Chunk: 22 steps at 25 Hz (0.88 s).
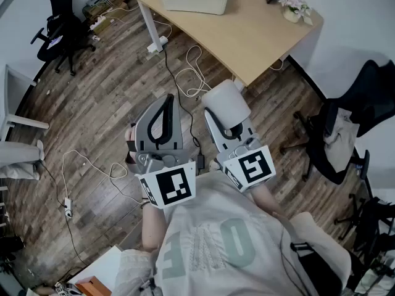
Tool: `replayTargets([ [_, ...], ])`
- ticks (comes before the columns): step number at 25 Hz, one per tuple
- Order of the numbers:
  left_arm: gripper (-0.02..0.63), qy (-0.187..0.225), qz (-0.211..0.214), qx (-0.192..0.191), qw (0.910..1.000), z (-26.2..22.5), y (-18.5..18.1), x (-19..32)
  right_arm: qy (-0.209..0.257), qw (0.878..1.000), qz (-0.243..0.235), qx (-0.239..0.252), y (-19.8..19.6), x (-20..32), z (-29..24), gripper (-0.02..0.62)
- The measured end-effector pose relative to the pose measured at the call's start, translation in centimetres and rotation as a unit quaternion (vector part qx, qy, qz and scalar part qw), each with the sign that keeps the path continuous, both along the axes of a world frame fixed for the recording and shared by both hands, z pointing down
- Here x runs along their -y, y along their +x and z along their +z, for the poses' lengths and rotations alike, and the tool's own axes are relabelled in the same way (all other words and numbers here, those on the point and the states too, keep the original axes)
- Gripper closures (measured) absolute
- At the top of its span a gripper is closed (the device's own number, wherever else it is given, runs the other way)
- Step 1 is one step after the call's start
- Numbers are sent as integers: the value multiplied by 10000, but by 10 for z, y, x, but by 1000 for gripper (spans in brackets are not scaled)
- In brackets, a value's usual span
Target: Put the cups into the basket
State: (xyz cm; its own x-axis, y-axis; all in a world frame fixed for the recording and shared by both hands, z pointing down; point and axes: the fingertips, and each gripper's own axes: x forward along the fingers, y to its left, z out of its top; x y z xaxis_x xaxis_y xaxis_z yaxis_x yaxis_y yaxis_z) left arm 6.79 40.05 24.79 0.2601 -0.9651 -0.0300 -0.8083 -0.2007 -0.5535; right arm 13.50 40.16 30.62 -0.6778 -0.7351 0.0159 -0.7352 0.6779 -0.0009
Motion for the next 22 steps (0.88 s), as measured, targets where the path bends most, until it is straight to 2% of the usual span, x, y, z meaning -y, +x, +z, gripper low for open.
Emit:
replayTargets([
  [3,597,-5,-43,-25,10000,0,5,2,-23,10000,-35,-3,8,1,1,555],
  [8,597,-131,-203,149,9996,-4,15,6,-110,9998,-139,84,28,0,4,555],
  [14,597,-280,-534,195,9980,7,15,11,-268,9992,-259,113,51,6,15,555],
  [18,597,-347,-602,198,9974,12,3,26,-336,9992,-205,115,50,22,19,555],
  [22,597,-362,-493,147,9980,21,-9,59,-236,9997,-101,-56,36,53,21,555],
])
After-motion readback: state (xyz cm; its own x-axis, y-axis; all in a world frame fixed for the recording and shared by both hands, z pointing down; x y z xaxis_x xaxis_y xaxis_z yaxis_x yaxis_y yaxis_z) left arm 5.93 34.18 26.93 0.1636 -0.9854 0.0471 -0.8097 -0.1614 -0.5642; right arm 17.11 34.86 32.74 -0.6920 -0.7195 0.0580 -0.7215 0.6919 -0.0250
